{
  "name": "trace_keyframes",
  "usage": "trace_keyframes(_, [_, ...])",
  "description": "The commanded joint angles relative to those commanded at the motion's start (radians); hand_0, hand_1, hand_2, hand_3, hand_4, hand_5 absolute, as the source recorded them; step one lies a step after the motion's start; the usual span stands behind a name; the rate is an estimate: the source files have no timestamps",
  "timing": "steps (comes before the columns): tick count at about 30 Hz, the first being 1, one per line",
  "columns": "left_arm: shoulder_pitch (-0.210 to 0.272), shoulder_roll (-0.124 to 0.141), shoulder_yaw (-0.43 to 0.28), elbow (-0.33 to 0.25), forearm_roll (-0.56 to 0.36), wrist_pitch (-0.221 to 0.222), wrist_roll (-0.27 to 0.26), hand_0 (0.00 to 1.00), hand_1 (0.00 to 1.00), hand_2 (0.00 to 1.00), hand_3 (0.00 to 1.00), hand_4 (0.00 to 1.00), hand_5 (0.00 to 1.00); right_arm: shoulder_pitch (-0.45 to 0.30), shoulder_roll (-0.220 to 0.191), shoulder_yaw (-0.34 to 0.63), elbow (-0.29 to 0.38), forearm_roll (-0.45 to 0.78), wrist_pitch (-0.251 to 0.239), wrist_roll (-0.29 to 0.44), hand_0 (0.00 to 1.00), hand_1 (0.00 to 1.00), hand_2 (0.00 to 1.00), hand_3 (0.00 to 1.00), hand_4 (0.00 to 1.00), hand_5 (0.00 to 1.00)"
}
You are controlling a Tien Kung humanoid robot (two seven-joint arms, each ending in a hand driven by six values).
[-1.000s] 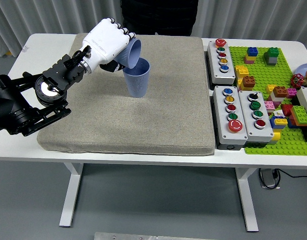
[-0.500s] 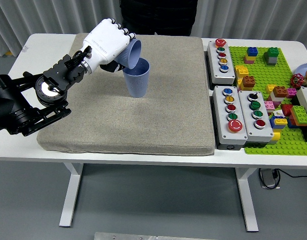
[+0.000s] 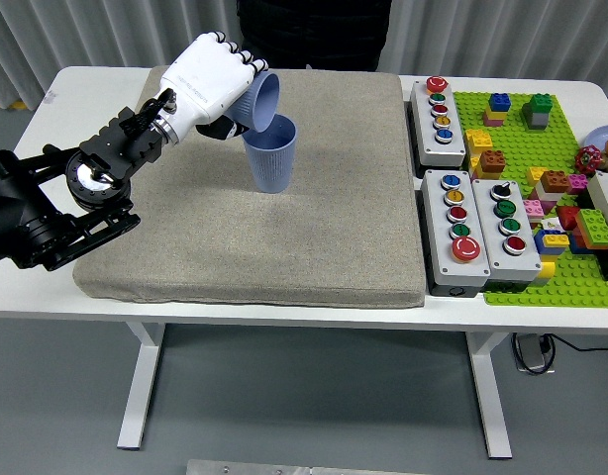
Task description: Pick cup pour cup place
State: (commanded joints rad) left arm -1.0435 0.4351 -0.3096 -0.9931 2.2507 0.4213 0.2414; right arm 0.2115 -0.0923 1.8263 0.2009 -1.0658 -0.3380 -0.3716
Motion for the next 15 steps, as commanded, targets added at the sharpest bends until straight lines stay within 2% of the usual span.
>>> trace_keyframes(3, [0.031,-0.002,-0.062,0.006,-0.076,0.044,-0.029,0.518,0.47,0.505,0.499,0.736,0.235,0.001,0.001,0.002,0.0,-0.002,0.0,0.0,0.67,0.611,0.558,0.559,0.002,0.182])
trace_keyframes(6, [0.065,-0.006,-0.138,0.008,-0.197,0.078,-0.06,0.518,0.47,0.505,0.499,0.736,0.235,0.002,0.001,0.003,-0.001,-0.005,0.001,0.0,0.67,0.611,0.558,0.559,0.002,0.182])
trace_keyframes(9, [0.126,-0.009,-0.23,-0.017,-0.32,0.122,-0.102,0.506,0.461,0.5,0.501,0.735,0.236,0.001,0.003,0.001,-0.001,0.0,-0.001,0.001,0.669,0.611,0.558,0.558,0.002,0.182])
trace_keyframes(11, [0.165,-0.016,-0.286,-0.034,-0.418,0.14,-0.131,0.506,0.461,0.5,0.501,0.735,0.236,0.001,0.003,0.001,-0.001,0.001,-0.001,0.001,0.669,0.611,0.558,0.558,0.002,0.182])
trace_keyframes(15, [0.24,-0.046,-0.373,-0.069,-0.574,0.186,-0.208,0.507,0.472,0.509,0.501,0.735,0.237,-0.002,0.005,0.006,-0.001,-0.007,0.0,0.0,0.67,0.611,0.558,0.559,0.002,0.182])
